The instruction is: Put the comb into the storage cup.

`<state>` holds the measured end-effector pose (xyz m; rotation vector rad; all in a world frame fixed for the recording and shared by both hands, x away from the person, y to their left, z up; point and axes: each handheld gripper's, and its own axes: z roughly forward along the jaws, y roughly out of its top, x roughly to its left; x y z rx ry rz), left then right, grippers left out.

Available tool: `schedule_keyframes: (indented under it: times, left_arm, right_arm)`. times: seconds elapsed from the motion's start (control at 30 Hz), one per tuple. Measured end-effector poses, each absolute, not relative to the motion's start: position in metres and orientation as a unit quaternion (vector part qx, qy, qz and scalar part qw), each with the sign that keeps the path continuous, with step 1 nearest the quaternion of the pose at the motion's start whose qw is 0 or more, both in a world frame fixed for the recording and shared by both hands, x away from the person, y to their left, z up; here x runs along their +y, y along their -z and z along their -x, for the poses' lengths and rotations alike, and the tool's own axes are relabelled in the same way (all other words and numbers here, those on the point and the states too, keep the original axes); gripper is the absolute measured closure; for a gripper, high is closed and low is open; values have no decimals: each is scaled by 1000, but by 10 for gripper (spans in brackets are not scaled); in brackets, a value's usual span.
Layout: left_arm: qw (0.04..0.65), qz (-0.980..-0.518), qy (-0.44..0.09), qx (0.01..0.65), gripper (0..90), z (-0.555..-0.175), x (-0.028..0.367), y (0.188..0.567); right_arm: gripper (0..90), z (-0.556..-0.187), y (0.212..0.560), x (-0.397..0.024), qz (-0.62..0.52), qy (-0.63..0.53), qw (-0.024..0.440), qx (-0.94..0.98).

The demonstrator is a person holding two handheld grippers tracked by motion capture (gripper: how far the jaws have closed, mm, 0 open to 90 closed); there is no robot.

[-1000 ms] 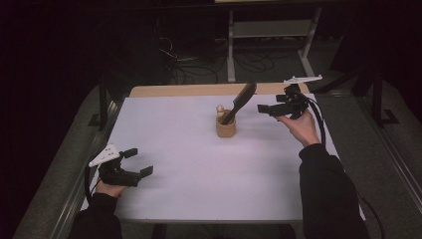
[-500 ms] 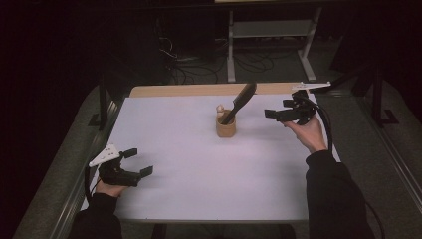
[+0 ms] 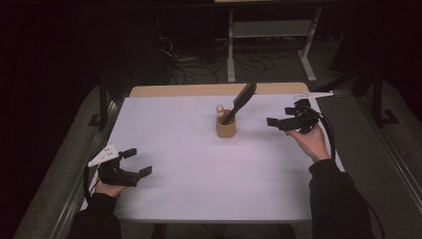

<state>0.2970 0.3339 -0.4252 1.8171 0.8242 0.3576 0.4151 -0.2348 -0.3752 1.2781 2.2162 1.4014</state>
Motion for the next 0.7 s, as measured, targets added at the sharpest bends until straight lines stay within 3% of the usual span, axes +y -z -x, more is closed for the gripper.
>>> schedule_keyframes:
  times: [0.7]
  left_arm:
    - [529, -760, -149, 346, 0, -297, 336, 425]
  right_arm:
    - [0, -378, 392, -238, -421, -480, 115, 761]
